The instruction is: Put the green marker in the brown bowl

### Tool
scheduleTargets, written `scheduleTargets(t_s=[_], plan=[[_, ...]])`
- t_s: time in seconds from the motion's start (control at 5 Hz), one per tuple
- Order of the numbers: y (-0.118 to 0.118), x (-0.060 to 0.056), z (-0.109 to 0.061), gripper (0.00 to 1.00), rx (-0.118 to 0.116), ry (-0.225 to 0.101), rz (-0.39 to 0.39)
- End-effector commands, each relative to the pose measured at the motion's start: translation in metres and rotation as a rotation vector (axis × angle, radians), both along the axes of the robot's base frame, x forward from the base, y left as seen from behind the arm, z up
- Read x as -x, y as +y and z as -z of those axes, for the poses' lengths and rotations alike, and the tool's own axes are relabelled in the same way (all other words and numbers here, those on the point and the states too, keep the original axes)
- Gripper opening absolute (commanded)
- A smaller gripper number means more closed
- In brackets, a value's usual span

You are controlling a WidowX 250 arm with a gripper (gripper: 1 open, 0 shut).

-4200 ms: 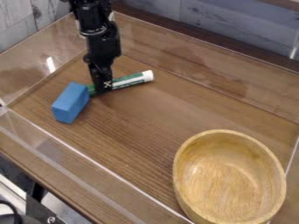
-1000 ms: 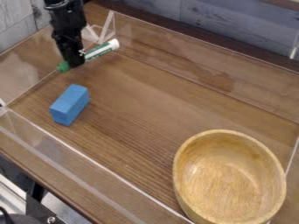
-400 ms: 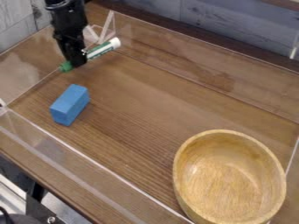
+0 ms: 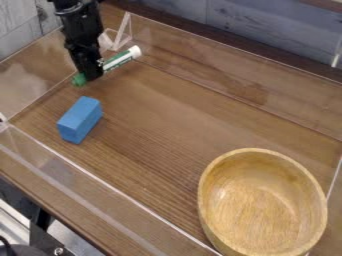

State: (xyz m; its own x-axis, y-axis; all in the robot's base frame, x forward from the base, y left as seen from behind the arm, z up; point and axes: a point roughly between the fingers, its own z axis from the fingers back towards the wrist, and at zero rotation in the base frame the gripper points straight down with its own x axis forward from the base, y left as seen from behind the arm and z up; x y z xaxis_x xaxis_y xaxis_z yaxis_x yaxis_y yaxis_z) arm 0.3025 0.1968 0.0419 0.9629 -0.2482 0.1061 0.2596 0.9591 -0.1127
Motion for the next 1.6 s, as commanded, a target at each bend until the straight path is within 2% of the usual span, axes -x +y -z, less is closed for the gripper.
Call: scheduleTargets(t_s=[0.0,0.2,0.6,1.4], plan=[[0.0,-0.009,-0.039,0.0,-0.056,-0.088,-0.009],[-0.005,-0.01,-0.045,0.0,-0.058,-0.1,-0.016],[-0.029,-0.017,-0.051,0.0,-0.052,-0.139,0.01],[-0.057,-0.025,-0.053,0.0,-0.044,-0.23,0.027]])
